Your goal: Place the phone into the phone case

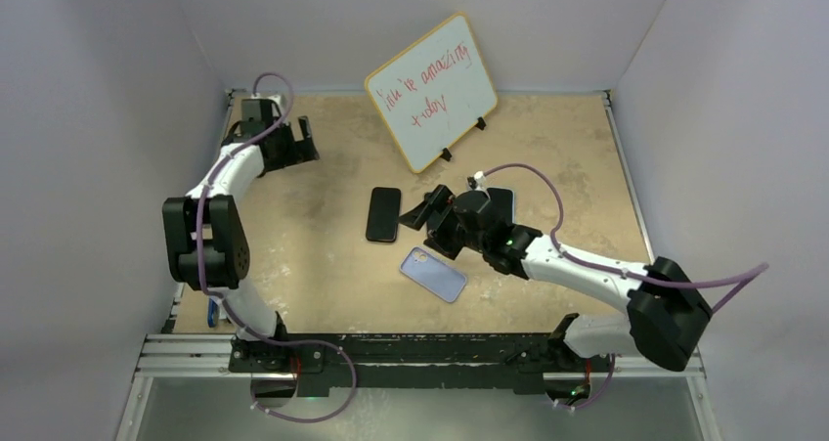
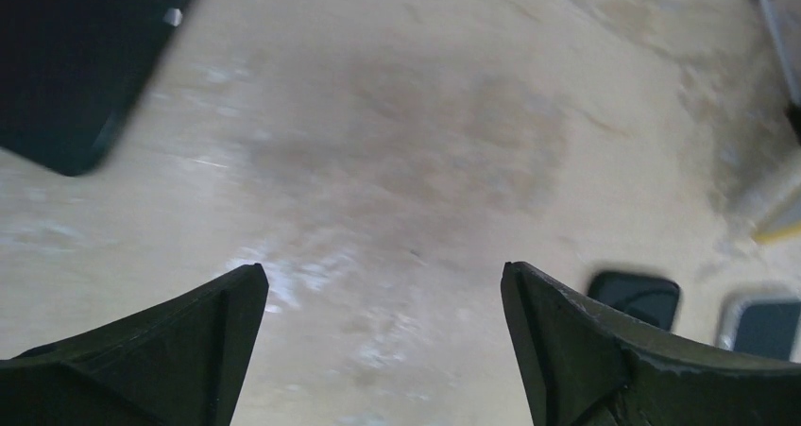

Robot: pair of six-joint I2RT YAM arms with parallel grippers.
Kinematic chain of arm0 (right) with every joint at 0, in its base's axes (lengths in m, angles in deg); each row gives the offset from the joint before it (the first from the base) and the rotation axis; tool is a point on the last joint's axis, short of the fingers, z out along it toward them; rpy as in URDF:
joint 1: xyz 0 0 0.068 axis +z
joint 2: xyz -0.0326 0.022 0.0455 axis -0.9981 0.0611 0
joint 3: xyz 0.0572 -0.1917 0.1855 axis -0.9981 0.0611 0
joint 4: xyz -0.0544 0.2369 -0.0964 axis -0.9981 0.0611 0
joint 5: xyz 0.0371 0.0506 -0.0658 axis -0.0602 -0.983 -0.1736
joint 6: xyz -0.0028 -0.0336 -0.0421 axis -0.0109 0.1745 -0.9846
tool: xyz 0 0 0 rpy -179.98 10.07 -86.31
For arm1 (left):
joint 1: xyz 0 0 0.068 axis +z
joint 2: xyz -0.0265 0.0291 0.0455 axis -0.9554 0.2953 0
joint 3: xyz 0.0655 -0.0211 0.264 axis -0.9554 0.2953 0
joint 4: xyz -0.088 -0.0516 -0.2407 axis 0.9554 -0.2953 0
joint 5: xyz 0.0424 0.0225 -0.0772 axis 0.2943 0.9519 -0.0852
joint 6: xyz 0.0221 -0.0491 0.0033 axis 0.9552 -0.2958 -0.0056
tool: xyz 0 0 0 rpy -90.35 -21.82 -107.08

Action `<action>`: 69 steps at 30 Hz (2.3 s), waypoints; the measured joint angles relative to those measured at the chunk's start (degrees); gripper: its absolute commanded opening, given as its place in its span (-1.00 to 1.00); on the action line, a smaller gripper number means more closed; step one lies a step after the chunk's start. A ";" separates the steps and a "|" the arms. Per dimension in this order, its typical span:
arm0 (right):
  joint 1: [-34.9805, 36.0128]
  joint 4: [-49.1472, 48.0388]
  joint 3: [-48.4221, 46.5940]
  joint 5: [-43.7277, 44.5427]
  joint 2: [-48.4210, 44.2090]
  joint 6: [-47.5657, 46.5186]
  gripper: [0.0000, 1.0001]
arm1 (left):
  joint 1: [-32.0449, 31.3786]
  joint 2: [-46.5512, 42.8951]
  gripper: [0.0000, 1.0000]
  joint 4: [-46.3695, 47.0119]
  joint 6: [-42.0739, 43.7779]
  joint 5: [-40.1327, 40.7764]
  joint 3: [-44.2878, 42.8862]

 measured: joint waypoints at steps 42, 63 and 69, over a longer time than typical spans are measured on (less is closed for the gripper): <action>-1.97 7.67 1.64 7.65 -7.04 -15.19 0.98 | 13.51 41.40 0.91 -1.55 3.08 -1.57 -44.30; -2.82 7.74 1.77 7.65 -9.31 -15.43 0.98 | 13.11 29.20 0.77 9.90 -4.22 -13.29 -21.62; -2.82 7.67 3.67 7.63 -12.68 -15.37 0.98 | 12.85 22.69 0.77 8.00 -3.91 -12.15 -12.87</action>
